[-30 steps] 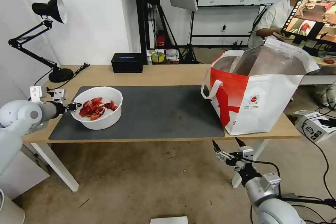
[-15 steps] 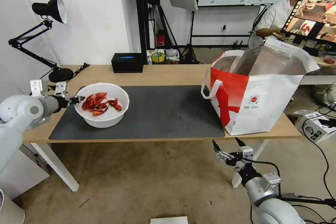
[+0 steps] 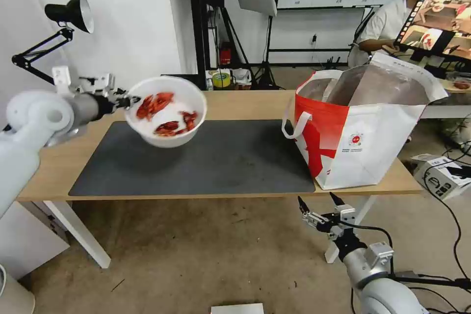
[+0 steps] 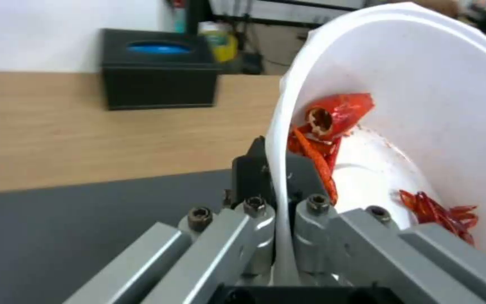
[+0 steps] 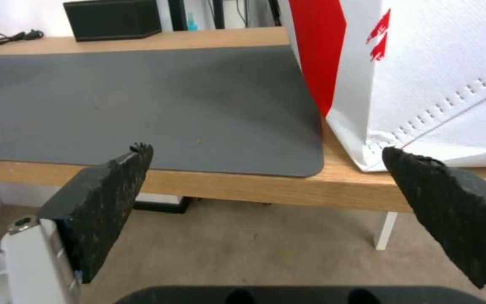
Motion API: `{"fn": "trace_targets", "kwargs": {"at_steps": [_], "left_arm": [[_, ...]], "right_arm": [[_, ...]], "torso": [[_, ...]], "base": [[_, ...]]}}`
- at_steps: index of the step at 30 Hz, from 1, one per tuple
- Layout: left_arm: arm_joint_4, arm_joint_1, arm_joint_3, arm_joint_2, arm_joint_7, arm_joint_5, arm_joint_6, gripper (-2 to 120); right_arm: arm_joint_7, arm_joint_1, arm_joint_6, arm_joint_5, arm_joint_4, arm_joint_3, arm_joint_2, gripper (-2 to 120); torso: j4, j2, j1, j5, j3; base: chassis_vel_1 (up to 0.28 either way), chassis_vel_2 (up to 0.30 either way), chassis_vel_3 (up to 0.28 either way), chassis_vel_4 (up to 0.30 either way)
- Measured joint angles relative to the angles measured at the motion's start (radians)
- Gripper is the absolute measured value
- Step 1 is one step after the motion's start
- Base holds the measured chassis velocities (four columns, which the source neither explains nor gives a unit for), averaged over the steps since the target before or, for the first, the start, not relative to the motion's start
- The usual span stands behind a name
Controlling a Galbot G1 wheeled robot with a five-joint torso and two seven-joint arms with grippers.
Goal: Pick up the trash from the table and place it into the takeout bag.
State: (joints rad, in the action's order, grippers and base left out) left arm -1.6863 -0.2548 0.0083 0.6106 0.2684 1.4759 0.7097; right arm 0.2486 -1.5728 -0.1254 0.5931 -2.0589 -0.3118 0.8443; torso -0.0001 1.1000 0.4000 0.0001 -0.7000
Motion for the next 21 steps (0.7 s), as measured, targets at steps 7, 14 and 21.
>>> {"fn": "trace_targets", "kwargs": {"at_steps": [7,14,21], "left_arm": [[-0.002,0.122,0.101,0.067,0.038,0.064,0.004,0],[0.048,0.265,0.189,0.145,0.049,0.082,0.009,0],[0.094,0.376,0.250,0.289,0.073,0.110,0.006,0]], "right_arm": [[0.000,0.000,0.000,0.000,0.000,0.000,0.000,100],[0.000,0.000,0.000,0.000,0.000,0.000,0.000,100],[0.000,0.000,0.000,0.000,0.000,0.000,0.000,100]], "torso": [[0.0000,0.000,0.000,-0.0001,0.000],[0.0001,0.000,0.000,0.0001,0.000],[0.0000,0.000,0.000,0.0002,0.000]], "base": [[0.000,0.000,0.000,0.000],[0.000,0.000,0.000,0.000],[0.000,0.000,0.000,0.000]]}}
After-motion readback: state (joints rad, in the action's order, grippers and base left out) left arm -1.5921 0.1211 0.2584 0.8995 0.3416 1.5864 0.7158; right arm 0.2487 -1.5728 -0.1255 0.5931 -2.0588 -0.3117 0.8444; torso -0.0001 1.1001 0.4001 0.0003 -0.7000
